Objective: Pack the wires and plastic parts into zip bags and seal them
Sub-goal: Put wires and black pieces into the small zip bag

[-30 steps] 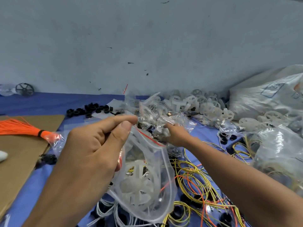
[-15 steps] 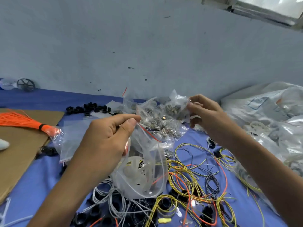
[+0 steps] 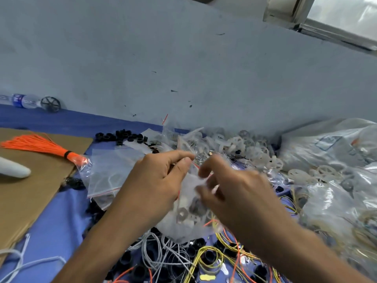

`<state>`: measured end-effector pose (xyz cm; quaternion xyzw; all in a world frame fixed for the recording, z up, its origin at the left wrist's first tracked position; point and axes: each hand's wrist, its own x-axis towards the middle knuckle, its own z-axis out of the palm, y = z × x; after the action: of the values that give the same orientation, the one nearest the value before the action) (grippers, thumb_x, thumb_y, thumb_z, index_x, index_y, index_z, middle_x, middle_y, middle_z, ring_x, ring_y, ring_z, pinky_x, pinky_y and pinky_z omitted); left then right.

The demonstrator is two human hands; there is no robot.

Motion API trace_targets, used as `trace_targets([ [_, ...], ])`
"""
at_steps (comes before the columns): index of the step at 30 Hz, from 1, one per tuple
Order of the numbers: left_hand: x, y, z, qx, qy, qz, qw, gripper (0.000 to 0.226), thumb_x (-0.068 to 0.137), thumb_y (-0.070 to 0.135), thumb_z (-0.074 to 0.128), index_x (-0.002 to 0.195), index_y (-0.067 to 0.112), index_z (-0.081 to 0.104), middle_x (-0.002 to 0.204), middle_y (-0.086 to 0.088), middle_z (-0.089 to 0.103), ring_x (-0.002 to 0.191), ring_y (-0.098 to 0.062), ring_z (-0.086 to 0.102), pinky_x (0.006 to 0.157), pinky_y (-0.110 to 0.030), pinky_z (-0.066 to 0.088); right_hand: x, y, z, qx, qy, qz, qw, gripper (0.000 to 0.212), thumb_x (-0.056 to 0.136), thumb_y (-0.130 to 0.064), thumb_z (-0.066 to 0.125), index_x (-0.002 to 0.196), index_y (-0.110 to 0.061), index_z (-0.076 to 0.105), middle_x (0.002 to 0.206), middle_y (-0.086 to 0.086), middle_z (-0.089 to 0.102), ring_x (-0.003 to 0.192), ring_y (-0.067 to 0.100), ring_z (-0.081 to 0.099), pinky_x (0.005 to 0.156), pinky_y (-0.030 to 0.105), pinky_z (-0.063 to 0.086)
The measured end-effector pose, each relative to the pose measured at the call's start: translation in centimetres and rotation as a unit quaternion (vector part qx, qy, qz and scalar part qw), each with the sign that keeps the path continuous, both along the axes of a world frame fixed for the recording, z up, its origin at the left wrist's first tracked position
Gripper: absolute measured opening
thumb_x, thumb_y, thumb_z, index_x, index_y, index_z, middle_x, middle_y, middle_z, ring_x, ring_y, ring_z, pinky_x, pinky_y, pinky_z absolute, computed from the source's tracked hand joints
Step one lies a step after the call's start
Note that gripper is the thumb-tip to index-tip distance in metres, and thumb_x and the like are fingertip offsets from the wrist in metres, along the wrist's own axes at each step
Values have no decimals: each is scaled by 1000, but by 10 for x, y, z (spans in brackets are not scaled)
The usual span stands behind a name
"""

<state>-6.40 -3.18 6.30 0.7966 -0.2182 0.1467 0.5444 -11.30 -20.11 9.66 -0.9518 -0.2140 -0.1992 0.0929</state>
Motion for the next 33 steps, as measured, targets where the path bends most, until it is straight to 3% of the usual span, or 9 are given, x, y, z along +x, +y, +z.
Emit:
trace_targets([
  [3,-2,-2,0,32,-9,10,999,28,100,36,53,122,32,70,85,40,55,63,-2,55,56,-6,33,-5,11,-8,8,125,122,985,12,97,-23,53,105,-32,55,103,-14,68,89,6,61,78,31,49],
  [8,0,1,0,27,-14,14,999,25,101,36,54,117,34,72,51,29,53,51,10,51,53,-11,32,8,-11,1,90,167,127,974,19,98,-19,58,104,-36,64,109,-17,69,91,2,65,79,29,53],
  [12,1,0,-1,0,-13,10,1000,23,101,36,54,114,35,73,50,22,54,48,4,50,55,-19,38,19,-17,-16,22,-60,18,998,45,80,-29,78,113,-35,47,107,-17,39,95,6,47,73,18,37],
  [15,0,-2,-1,-6,-19,-9,1000,22,102,29,55,113,31,74,49,27,52,50,10,51,54,-10,37,38,-13,-25,117,71,-42,990,68,71,-47,78,124,-44,36,113,-18,39,101,2,45,78,12,36],
  [18,-4,-8,-1,18,-21,-42,999,21,102,21,57,111,27,75,48,33,51,50,16,50,49,-2,33,57,3,-40,33,101,-90,990,32,80,-50,63,93,-32,40,88,-12,52,86,15,57,63,30,38],
  [20,-4,-7,0,22,-21,-44,999,20,100,24,58,108,31,75,47,28,51,45,11,49,46,-5,32,63,6,-37,-30,104,-119,987,37,87,-51,57,73,-23,37,68,-4,49,74,28,60,57,33,35],
  [24,4,13,7,-35,-1,-24,999,15,93,39,62,105,45,70,63,1,68,54,-30,59,52,-46,49,68,-22,-1,189,257,-9,948,17,90,-35,69,82,-19,69,53,-2,61,45,10,51,43,25,41],
  [29,4,31,13,-71,-11,-82,994,28,79,28,70,98,45,59,59,9,51,50,-5,44,49,-14,38,69,-28,29,361,225,48,904,10,92,-14,67,90,-13,77,51,0,57,43,11,46,38,21,40],
  [33,8,37,15,-51,-39,-22,998,25,74,20,65,88,40,57,60,10,48,52,-6,44,50,-22,42,70,-30,41,372,211,33,903,10,90,-11,69,89,-12,78,52,2,55,46,17,44,36,21,38],
])
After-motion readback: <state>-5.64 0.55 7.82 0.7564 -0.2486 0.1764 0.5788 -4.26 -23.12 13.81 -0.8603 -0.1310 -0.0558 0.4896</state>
